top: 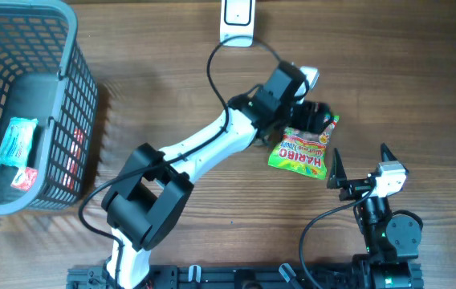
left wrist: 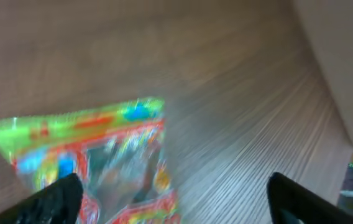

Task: Scan the item barcode
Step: 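Carry the Haribo bag past the scanner and drop it right of jar, then reach into the basket and grasp the green toilet tissue wipes pack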

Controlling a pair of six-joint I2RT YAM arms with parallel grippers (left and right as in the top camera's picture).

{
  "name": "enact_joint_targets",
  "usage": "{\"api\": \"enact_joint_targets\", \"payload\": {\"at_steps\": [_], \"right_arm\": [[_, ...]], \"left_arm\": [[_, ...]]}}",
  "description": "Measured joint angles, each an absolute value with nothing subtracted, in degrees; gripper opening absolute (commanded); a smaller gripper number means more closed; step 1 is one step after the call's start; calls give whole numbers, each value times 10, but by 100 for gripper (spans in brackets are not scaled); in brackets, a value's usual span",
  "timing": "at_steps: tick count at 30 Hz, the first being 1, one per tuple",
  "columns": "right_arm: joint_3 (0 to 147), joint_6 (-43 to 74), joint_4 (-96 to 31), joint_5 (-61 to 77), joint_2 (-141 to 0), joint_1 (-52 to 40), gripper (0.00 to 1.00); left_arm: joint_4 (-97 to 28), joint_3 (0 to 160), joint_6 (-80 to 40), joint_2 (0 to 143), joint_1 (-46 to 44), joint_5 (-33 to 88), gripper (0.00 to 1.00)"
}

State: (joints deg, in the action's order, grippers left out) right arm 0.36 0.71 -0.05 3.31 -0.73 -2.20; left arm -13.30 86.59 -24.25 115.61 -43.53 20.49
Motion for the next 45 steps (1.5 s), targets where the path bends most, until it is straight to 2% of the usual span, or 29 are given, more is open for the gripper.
{"api": "enact_joint_targets", "payload": {"at_steps": [3, 10, 17, 21, 25, 29, 31, 33, 35, 37, 41, 45], "right_arm": [[4, 7, -1, 33, -7, -22, 100], [4, 7, -1, 33, -7, -22, 100], [4, 7, -1, 33, -7, -22, 100], [4, 7, -1, 33, -7, -22, 100], [4, 7, -1, 33, -7, -22, 100], [4, 7, -1, 33, -7, -22, 100], [4, 7, -1, 33, -7, -22, 100], [4, 7, -1, 33, -7, -22, 100], [4, 7, -1, 33, -7, -22, 100], [4, 7, -1, 33, -7, -22, 100], [4, 7, -1, 33, -7, -22, 100], [4, 7, -1, 33, -7, -22, 100]], "left_arm": [[-181, 933, -240, 1153, -423, 196, 100], [-461, 1082, -204, 1089, -342, 128, 100], [-668, 1095, -193, 933, -281, 10, 100], [-695, 1098, -203, 832, -219, -44, 100], [-711, 1101, -235, 740, -68, -89, 100], [-746, 1109, -267, 715, 91, -104, 100], [-755, 1109, -275, 727, 161, -97, 92], [-774, 1109, -280, 754, 220, -90, 89], [-780, 1103, -286, 785, 255, -87, 91], [-780, 1076, -287, 821, 282, -85, 100], [-766, 1033, -277, 871, 291, -97, 100], [-744, 978, -244, 944, 291, -161, 100]]}}
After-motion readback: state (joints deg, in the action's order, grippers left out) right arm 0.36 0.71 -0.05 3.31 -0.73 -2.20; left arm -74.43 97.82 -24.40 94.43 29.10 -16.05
